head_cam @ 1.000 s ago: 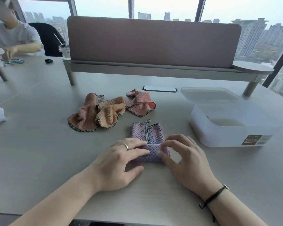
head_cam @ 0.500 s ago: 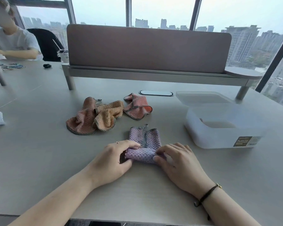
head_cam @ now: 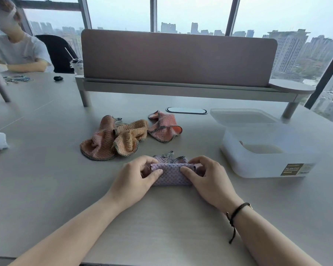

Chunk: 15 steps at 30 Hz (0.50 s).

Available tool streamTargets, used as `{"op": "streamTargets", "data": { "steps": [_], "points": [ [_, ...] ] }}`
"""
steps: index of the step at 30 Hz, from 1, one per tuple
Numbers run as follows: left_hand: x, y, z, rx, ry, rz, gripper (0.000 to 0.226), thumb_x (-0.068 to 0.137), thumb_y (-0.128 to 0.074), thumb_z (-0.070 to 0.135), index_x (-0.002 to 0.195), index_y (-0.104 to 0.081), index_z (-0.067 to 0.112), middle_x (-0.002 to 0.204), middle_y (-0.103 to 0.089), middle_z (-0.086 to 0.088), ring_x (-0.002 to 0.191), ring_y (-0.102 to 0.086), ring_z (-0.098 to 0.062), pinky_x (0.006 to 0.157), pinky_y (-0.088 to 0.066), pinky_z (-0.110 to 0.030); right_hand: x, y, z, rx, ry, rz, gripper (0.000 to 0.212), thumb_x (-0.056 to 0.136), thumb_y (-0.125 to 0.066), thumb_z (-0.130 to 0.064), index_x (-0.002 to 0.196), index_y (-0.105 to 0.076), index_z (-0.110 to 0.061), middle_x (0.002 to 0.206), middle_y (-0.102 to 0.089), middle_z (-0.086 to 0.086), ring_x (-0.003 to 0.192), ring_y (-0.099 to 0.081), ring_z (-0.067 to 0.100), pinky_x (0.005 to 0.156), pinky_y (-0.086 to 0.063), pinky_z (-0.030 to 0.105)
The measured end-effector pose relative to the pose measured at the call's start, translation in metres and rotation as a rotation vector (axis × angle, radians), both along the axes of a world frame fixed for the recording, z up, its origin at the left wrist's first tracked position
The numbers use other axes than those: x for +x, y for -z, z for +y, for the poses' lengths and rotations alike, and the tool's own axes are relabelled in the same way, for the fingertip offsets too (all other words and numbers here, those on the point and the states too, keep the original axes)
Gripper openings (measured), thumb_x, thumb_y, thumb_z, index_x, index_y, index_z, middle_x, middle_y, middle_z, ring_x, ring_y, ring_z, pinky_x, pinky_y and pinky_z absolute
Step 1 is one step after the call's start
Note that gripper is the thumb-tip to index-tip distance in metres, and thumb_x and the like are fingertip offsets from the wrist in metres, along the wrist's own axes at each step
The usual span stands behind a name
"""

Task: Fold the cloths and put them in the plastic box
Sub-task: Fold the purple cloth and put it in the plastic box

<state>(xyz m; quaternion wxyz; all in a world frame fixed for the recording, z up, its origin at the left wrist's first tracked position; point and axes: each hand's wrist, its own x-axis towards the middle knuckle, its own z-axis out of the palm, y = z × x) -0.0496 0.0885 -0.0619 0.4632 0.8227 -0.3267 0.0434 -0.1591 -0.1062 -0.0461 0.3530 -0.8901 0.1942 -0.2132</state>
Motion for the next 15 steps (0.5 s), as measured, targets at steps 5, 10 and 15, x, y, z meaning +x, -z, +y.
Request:
{"op": "streamTargets", "data": {
  "steps": [5,10,15],
  "points": [
    [-0.0049,-0.0018,0.0024,0.024,-0.041,-0.029,0.017,0.079,-0.081,0.031,0.089,-0.068,0.027,0.048,-0.05,0.012,0.048,-0.047,-0.004,0.05,-0.032,-0.011,0.0011,0.0057,0.0027,-0.033,0.041,-0.004,0.029,0.08,-0.068,-0.056,0.082,-0.07,-0.027,0.065,-0.065,-0.008,0.063,-0.058,0.003,0.059,-0.047,0.025],
    [-0.0075,-0.0025,0.0045,0.039,-0.057,-0.052,0.015,0.08,-0.078,0.035,0.086,-0.067,0.027,0.051,-0.056,0.009,0.052,-0.053,-0.005,0.052,-0.036,-0.01,0.002,0.0069,0.0038,-0.073,0.046,0.005,0.029,0.076,-0.072,-0.056,0.088,-0.068,-0.03,0.064,-0.062,-0.01,0.066,-0.059,0.007,0.063,-0.05,0.03],
    [-0.0083,-0.0008,0.0049,0.083,-0.085,-0.147,0.018,0.077,-0.081,0.037,0.086,-0.067,0.031,0.057,-0.058,0.007,0.061,-0.058,-0.007,0.058,-0.045,-0.018,0.0041,0.0081,0.0054,-0.141,0.053,-0.003,0.031,0.071,-0.076,-0.051,0.092,-0.062,-0.033,0.07,-0.058,-0.011,0.071,-0.057,0.011,0.063,-0.047,0.03]
  ]
}}
